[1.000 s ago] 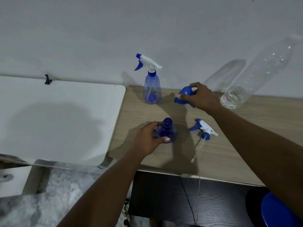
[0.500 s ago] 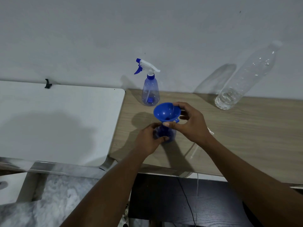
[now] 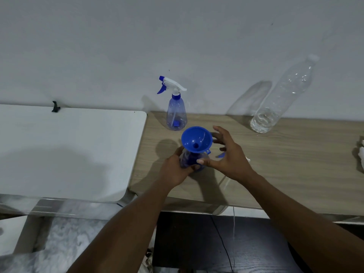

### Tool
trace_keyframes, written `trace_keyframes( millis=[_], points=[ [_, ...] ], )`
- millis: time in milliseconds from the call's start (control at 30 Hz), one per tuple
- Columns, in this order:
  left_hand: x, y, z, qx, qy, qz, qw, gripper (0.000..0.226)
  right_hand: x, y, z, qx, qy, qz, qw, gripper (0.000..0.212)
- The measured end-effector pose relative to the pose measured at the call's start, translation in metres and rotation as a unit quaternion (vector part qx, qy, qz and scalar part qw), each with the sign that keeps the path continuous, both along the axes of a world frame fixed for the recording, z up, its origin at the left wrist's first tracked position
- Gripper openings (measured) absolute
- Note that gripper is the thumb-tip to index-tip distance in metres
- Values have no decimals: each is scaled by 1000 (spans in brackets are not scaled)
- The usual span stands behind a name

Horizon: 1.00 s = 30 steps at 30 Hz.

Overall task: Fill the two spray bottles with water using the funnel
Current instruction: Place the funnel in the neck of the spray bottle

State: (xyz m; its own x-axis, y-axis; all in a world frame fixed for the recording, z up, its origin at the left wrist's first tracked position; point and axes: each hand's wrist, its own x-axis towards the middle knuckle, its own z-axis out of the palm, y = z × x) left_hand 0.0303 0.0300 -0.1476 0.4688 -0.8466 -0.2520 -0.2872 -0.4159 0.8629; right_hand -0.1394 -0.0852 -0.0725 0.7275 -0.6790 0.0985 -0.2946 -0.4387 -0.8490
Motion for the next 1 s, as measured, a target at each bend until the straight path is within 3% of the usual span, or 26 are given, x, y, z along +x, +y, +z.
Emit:
trace_keyframes(
  millis=[133, 267, 433, 633, 733, 833, 1000],
  points=[
    [-10, 9, 6, 11, -29, 65, 997, 96, -26, -3, -4, 8, 23, 5, 1000, 118],
    [-42, 38, 9, 6, -132, 122, 984, 46, -60, -8, -17, 9, 37, -12, 999, 114],
    [-94, 43, -3, 4, -152, 72, 986, 26, -94, -25, -24, -6, 44, -93, 995, 95],
    [-139, -44, 27, -55, -150, -7, 987, 25, -114, -98, 12, -103, 12, -206, 973, 58],
    [-151, -104, 48, -87, -148, -3, 985, 37, -117, -148, 50, -150, -27, -251, 956, 52],
    [-157, -165, 68, -88, -137, 0, 987, 58, -114, -197, 93, -175, -22, -269, 947, 61],
    [-159, -248, 94, -41, -95, -19, 994, 102, -100, -265, 140, -184, 105, -167, 963, 68]
  ],
)
